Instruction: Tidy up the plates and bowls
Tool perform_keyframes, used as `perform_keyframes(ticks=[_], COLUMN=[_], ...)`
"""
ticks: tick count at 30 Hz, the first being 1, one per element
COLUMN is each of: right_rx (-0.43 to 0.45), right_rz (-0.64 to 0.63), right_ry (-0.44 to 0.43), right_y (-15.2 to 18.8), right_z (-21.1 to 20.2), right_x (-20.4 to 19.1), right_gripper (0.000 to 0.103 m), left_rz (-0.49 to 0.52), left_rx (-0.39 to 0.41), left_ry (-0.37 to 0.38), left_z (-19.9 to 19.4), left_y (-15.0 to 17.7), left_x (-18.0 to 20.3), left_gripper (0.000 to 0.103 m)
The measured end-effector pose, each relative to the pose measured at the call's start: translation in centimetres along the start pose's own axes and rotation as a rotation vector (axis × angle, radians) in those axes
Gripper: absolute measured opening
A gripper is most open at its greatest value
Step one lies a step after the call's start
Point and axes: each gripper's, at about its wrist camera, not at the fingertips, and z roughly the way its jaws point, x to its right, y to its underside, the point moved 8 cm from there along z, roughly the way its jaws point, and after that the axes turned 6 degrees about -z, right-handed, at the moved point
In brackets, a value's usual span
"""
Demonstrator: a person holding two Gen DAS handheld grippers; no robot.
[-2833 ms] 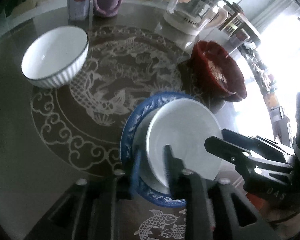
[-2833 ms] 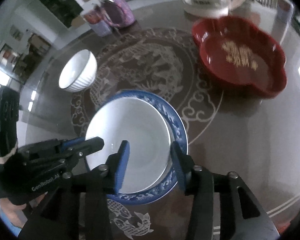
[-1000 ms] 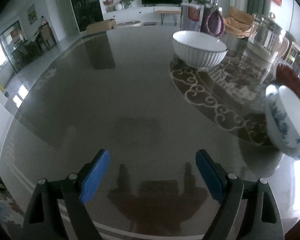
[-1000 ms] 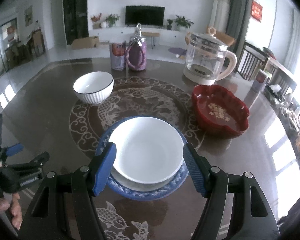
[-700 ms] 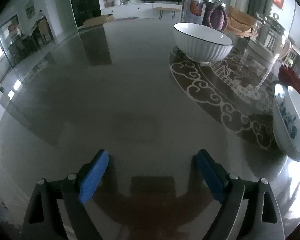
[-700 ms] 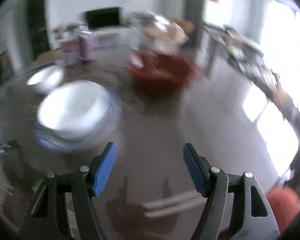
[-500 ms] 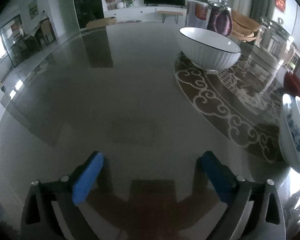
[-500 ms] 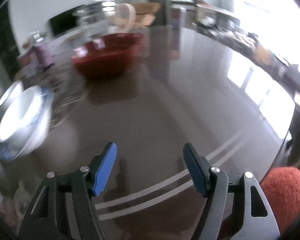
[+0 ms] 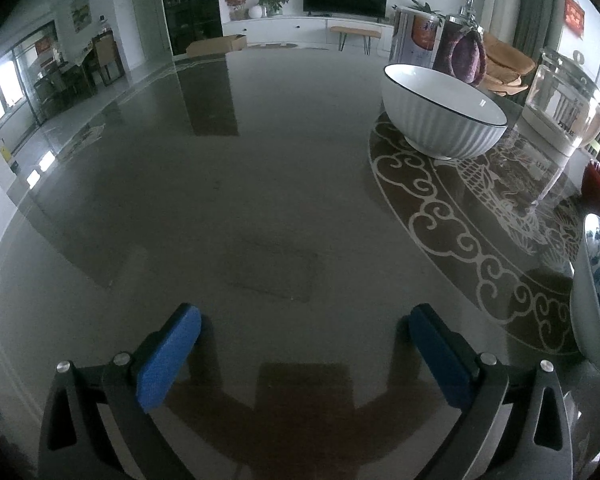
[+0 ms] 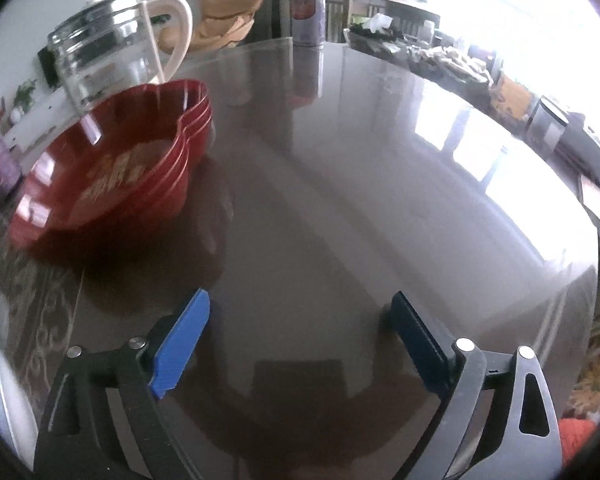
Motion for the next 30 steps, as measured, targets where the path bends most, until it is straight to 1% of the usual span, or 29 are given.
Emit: perform_keyframes(ticks=[3,13,30], right_rx=[0.013,0.018,0.019], right_rz=[0.014,0.013,0.013], right_ry=[0.015,0.005,0.005], right_y=[-0.33,-0.19,-0.14], right_z=[0.32,0.62,0.61], right_x=[0.07,0.27,0.27], right_gripper=[0.095,0.095,0.095], left_rz=[0.000,-0.027,-0.032], left_rx=[0.000,0.004,0.009], left_ry=[0.000,-0.018,-0.022], left_z=[0.01,-0.02,-0.16], left_y=[0.02,-0.20,0.12], left_x=[0.02,-0.73,-0.71], left_gripper=[0.103,0.103,0.103])
